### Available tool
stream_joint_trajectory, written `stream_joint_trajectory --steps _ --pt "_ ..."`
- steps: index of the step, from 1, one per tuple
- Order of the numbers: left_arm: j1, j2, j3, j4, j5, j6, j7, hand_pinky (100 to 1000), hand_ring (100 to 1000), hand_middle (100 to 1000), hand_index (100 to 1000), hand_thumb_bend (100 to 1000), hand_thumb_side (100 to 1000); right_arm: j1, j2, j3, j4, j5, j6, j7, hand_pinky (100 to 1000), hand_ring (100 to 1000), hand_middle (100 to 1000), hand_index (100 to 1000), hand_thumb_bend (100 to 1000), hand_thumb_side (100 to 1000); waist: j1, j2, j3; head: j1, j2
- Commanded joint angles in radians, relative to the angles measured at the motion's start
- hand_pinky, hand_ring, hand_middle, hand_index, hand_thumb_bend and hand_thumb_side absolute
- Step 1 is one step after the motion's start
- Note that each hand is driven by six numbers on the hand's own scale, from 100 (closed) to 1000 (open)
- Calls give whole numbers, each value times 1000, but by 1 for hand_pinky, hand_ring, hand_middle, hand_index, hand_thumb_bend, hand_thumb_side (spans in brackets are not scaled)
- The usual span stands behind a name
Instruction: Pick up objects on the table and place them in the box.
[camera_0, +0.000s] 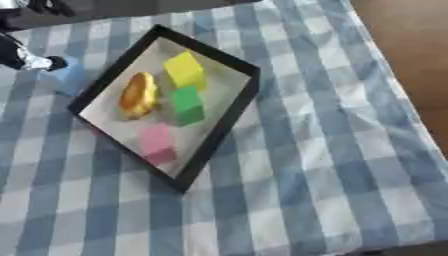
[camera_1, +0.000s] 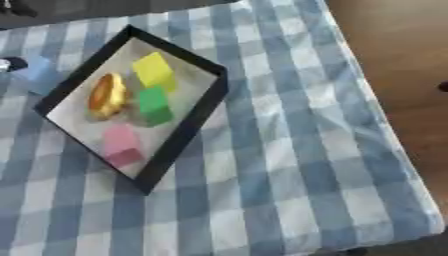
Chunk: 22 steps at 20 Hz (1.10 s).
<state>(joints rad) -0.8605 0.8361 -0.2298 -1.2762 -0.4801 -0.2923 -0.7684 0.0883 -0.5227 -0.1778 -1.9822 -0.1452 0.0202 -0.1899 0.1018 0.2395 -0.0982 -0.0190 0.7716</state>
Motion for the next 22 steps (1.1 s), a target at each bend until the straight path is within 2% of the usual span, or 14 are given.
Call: stream_joint_trajectory --steps 1,4,7,9,18,21,22 --pt "-6 52 4 2 -1 -15 -37 921 921 870 932 434 299 -5 -16 -5 -18 9 -8 -3 876 816 612 795 100 722 4 5 -2 0 -2" --pt "-1 67 4 0 11 -25 -72 925 923 868 929 433 349 -1 -11 -6 -18 14 -8 -6 876 816 612 795 100 726 5 8 -3 6 -3" --pt "2 80 8 -7 36 -29 -100 930 926 867 927 478 471 4 -5 -6 -18 23 -4 -9 876 815 612 795 100 728 6 11 2 18 -2" --pt "4 92 10 -9 45 -36 -120 934 928 866 923 520 467 4 -4 -5 -18 27 -4 -10 876 815 612 795 100 726 5 13 1 24 -3" --pt "-4 90 11 24 -21 -69 -139 942 934 865 918 609 358 3 7 -1 -18 42 0 -6 876 815 612 795 100 732 5 24 -12 42 -20" --pt "-5 89 10 34 -44 -81 -138 946 938 869 918 631 308 4 11 -1 -18 49 -1 -7 876 815 612 795 100 731 5 30 -18 43 -29" --pt "-5 89 8 37 -54 -85 -138 947 939 866 915 648 251 5 13 -1 -18 52 -1 -7 876 815 612 795 100 733 6 32 -19 42 -32"
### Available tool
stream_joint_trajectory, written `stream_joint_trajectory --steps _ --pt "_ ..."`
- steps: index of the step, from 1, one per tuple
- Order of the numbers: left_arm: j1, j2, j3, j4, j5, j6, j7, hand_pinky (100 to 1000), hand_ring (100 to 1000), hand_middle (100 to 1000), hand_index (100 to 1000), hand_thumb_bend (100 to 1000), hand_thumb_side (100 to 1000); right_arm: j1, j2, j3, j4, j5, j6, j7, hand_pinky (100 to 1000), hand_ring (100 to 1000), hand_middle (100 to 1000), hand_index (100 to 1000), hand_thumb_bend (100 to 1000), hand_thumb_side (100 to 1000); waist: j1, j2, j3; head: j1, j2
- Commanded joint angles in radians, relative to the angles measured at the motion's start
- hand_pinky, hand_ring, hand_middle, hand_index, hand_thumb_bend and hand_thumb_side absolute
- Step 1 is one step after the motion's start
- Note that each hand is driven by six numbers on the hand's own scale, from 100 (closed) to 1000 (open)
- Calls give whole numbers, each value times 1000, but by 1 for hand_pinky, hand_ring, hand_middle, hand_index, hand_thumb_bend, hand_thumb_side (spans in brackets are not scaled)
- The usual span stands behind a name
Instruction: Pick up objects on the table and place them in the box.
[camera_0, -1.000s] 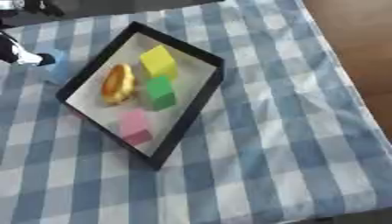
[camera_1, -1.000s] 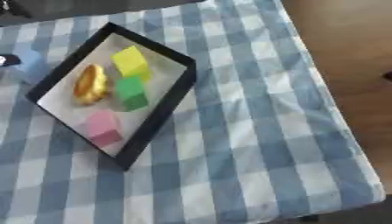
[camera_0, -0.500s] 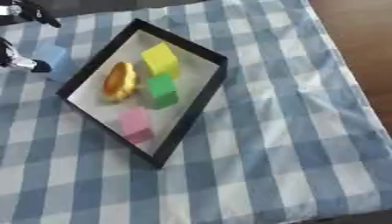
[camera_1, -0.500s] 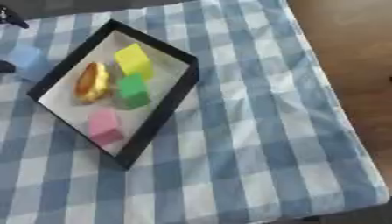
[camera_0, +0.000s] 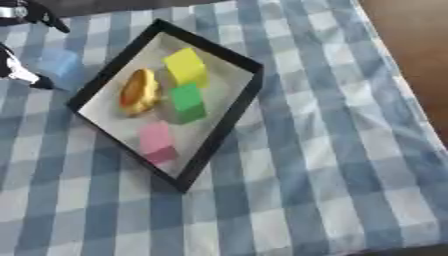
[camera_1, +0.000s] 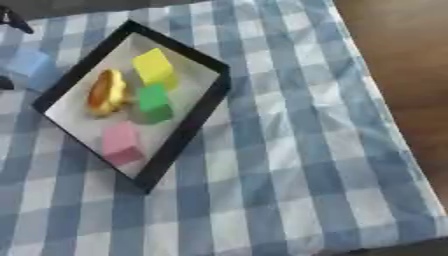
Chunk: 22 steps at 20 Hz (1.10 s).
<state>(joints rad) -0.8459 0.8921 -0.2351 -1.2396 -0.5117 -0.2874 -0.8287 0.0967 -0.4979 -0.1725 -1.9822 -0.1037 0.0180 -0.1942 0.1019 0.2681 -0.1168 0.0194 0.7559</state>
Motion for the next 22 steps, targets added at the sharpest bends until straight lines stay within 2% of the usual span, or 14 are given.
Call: stream_joint_trajectory --steps 1,2,8,10,12,17,22 --pt "-19 33 13 2 -32 -95 -75 947 939 866 915 648 251 -3 -11 -6 -18 13 1 -3 876 815 612 795 100 733 6 5 -1 4 -19" --pt "-19 33 12 4 -41 -100 -73 946 939 864 914 664 208 -4 -9 -6 -18 15 3 -3 876 815 612 795 100 737 7 7 -2 5 -21" --pt "-28 26 21 11 -117 -125 -14 949 945 867 918 724 100 -11 4 0 -18 31 15 3 876 815 612 795 100 748 9 22 0 10 -24" --pt "-31 23 30 18 -143 -132 16 951 949 868 918 738 100 -12 8 2 -18 37 20 4 876 815 613 795 100 731 9 26 -1 15 -25" --pt "-33 23 36 34 -180 -139 38 951 951 872 918 782 100 -12 13 3 -18 45 24 5 876 815 613 795 100 753 10 30 -3 20 -27" --pt "-31 20 46 92 -254 -160 61 954 955 877 921 815 100 -14 25 5 -18 62 32 5 876 815 613 795 100 757 14 41 -8 30 -31" --pt "-39 5 54 139 -306 -183 96 952 953 876 922 810 100 -21 30 10 -18 69 35 7 876 815 612 794 100 762 16 50 -12 35 -36"
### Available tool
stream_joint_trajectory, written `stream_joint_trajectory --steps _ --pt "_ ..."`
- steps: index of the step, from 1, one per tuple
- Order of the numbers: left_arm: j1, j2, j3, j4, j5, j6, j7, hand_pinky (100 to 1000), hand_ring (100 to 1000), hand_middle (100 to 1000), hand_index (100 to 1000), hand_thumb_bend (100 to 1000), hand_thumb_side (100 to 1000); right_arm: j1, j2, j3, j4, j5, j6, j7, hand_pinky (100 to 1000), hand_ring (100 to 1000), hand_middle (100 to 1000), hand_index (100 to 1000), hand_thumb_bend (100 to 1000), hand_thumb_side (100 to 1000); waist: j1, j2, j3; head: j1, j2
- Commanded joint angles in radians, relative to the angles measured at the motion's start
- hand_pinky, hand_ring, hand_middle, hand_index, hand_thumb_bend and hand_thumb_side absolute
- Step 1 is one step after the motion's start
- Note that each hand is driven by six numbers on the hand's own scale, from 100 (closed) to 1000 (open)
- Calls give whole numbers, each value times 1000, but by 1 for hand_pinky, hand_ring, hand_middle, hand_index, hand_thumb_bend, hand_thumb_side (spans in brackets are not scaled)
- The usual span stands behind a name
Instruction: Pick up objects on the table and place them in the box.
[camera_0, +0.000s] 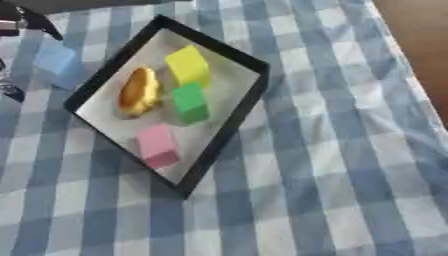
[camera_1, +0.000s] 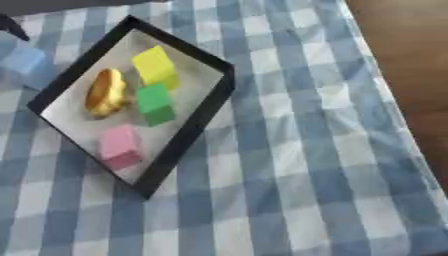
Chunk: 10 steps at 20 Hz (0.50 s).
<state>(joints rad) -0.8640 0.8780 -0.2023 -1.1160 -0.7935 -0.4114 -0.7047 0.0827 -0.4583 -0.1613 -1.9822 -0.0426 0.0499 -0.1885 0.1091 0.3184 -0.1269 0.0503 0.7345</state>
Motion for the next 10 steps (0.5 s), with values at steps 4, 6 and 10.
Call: stream_joint_trajectory --steps 4,6,10 --pt "-37 1 32 52 -58 -88 42 950 954 877 923 785 100 -11 -2 3 -18 14 7 6 875 815 612 794 100 766 9 8 -10 9 -22" --pt "-41 -5 38 65 -71 -101 92 948 952 874 922 777 100 -10 4 3 -18 19 11 7 875 815 612 793 100 771 9 12 -13 10 -24" --pt "-50 -16 46 101 -102 -103 147 949 958 883 921 778 100 -11 16 6 -18 29 21 9 875 815 613 793 100 777 11 19 -16 14 -25"
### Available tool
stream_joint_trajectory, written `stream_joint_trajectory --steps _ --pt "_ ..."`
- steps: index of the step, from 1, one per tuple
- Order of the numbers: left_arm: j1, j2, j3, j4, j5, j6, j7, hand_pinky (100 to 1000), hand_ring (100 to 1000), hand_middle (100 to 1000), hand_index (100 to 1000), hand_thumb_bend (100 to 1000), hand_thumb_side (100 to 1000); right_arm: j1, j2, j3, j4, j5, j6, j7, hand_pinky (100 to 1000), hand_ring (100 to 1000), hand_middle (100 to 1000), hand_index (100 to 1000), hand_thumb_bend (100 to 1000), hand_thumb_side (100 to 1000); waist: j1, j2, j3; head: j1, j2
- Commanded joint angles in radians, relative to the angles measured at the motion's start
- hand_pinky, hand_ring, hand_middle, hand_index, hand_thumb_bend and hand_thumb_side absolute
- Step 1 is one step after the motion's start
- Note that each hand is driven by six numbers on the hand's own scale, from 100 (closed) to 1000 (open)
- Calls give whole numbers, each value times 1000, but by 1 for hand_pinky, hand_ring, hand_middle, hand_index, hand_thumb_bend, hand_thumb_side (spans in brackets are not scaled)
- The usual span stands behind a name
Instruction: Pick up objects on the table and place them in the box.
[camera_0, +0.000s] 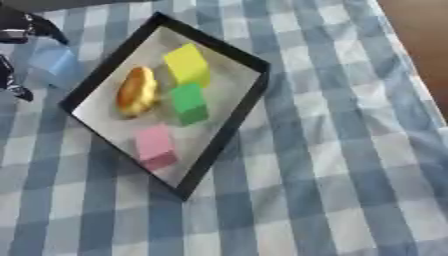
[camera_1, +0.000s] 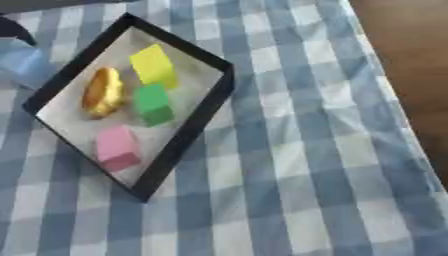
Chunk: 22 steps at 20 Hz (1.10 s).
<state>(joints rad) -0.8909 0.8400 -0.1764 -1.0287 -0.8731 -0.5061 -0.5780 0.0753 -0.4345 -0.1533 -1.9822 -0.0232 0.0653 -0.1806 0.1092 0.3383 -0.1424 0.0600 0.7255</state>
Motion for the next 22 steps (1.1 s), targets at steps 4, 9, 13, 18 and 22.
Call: stream_joint_trajectory --steps 4,9,13,18,22 --pt "-30 12 32 56 -63 -2 20 945 955 881 919 767 100 -6 -3 0 -18 17 9 3 875 815 613 793 100 778 12 5 -5 10 -19" --pt "-38 2 54 102 -74 14 26 926 940 853 906 738 100 -7 6 4 -18 27 15 6 875 815 613 793 100 784 12 13 -4 12 -22" --pt "-40 -4 65 122 -61 25 40 892 914 809 874 696 100 -9 12 5 -18 34 21 7 875 815 614 793 100 783 12 18 -3 11 -21" --pt "-43 -7 65 127 -43 34 51 824 849 724 787 585 100 -7 16 6 -18 42 24 5 875 815 613 793 100 782 11 20 -4 12 -19" --pt "-48 -9 67 118 -36 44 84 783 785 648 716 503 100 -6 13 8 -18 41 23 6 875 815 612 793 100 781 10 18 -3 10 -17"
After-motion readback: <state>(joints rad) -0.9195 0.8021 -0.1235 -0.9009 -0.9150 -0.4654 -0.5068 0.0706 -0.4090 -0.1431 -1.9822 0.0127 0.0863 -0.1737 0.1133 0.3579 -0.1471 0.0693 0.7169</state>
